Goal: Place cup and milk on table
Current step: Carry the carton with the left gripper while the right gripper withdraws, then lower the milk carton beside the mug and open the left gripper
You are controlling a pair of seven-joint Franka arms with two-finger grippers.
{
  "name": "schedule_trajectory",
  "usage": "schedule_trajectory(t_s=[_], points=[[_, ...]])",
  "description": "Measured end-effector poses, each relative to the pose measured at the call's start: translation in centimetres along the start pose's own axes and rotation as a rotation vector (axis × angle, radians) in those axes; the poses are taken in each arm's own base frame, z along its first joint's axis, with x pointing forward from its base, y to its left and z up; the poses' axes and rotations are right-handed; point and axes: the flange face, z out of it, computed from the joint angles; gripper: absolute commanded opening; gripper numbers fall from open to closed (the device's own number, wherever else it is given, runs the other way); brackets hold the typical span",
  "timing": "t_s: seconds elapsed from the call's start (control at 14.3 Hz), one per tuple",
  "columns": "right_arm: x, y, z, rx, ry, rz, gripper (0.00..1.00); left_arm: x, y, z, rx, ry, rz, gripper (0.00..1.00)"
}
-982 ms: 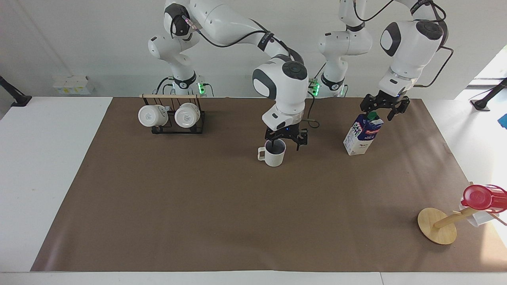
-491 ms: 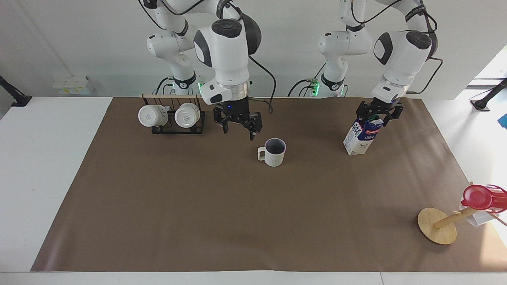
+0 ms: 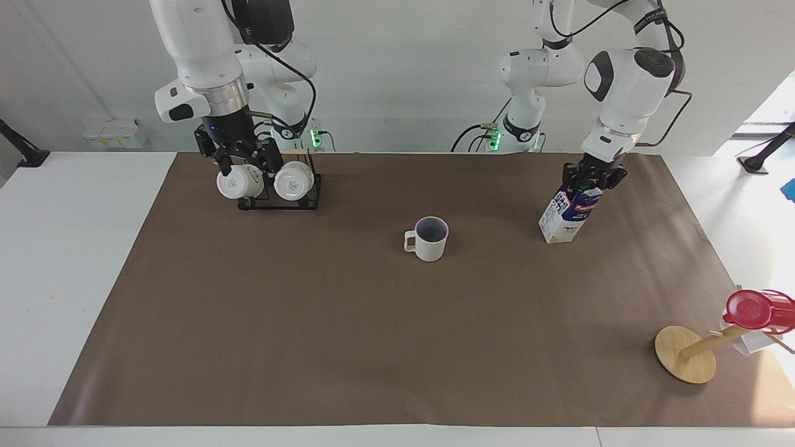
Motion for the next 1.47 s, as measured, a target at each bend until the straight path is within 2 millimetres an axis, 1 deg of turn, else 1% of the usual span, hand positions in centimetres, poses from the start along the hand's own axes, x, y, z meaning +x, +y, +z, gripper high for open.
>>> schedule_trajectory(t_s=[0.14,0.28,0.35,0.49,0.7,0.91,1.05,1.19,1.33,1.47], points=[[0.1,1.5,-1.1,-0.005,-0.007,-0.027,1.0,0.3,0.7,-0.6,0.0,0.01,-0.013,0.49],[0.1,2.5,-2.0,0.0,-0.019,-0.048,1.0,0.9,2.5,-2.0,-0.004,0.018,-0.03,0.48],[0.0,2.8,-2.5,0.003,-0.028,-0.049,1.0,1.4,4.1,-2.8,-0.009,0.026,-0.041,0.48],[0.1,3.4,-3.0,0.002,-0.037,-0.048,1.0,2.4,7.7,-3.9,-0.02,0.039,-0.061,0.48],[0.8,4.1,-2.9,-0.002,-0.052,-0.11,1.0,3.8,12.7,-4.7,-0.039,0.051,-0.084,0.46],[1.5,4.4,-3.1,-0.004,-0.062,-0.121,1.0,4.8,17.7,-5.8,-0.062,0.065,-0.098,0.46],[1.8,4.4,-3.1,-0.004,-0.06,-0.121,1.0,5.0,21.0,-5.5,-0.068,0.052,-0.095,0.44],[1.9,4.5,-3.2,-0.002,-0.058,-0.145,1.0,5.2,23.2,-3.9,-0.059,0.025,-0.078,0.44],[2.0,4.8,-3.2,-0.001,-0.057,-0.172,1.0,5.3,23.9,-2.2,-0.033,0.004,-0.069,0.43],[2.0,4.9,-3.2,0.0,-0.057,-0.172,1.0,5.5,23.8,-1.6,-0.024,-0.003,-0.069,0.43]])
